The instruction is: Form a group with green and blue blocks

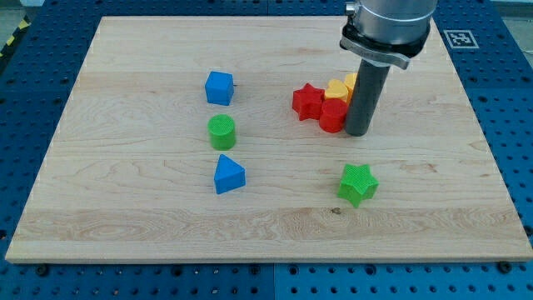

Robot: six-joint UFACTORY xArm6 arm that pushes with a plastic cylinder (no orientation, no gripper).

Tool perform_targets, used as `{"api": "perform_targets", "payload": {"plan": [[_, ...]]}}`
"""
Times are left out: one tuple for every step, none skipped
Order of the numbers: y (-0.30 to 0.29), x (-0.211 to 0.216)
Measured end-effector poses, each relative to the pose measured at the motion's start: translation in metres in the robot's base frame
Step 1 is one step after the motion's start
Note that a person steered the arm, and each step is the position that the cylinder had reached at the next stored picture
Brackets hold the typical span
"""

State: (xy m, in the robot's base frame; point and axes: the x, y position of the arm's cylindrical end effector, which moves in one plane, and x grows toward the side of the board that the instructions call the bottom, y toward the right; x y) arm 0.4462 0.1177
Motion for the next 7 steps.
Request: {"api": "perform_targets", "payload": {"plan": [[0.004, 0.023], [0.035, 0.065], [0.055, 0.090], [0.036, 0.100], [-0.010, 0.098], [-0.054, 0.091], [-0.084, 0.088]]}}
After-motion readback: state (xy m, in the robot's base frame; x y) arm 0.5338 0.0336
